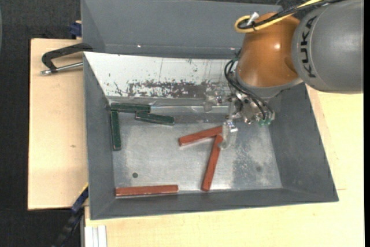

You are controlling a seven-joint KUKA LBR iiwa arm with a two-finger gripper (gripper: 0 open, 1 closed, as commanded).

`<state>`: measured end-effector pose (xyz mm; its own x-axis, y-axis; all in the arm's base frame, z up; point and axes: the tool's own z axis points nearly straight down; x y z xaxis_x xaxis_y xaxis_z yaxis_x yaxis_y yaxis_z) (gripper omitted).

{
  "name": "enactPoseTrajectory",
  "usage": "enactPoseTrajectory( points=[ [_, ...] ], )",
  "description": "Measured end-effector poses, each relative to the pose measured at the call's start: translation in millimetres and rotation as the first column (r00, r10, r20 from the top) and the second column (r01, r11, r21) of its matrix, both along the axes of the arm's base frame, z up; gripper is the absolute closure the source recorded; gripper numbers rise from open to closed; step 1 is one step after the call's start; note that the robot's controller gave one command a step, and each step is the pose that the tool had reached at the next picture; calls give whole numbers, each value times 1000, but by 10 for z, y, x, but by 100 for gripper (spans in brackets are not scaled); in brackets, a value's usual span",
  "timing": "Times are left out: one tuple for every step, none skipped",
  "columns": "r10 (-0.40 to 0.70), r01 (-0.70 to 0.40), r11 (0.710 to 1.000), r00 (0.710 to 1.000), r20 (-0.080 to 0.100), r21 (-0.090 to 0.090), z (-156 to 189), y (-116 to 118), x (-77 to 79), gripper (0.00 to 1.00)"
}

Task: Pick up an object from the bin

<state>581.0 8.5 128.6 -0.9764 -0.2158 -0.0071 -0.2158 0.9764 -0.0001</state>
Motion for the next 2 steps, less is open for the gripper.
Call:
enactPoseTrajectory(
  points=[
    [162, -162, 987, 987, -4, 0, -84, -13, 4, 0],
    [122, -122, 992, 992, -4, 0, -389, 186, 37, 0]
  ],
)
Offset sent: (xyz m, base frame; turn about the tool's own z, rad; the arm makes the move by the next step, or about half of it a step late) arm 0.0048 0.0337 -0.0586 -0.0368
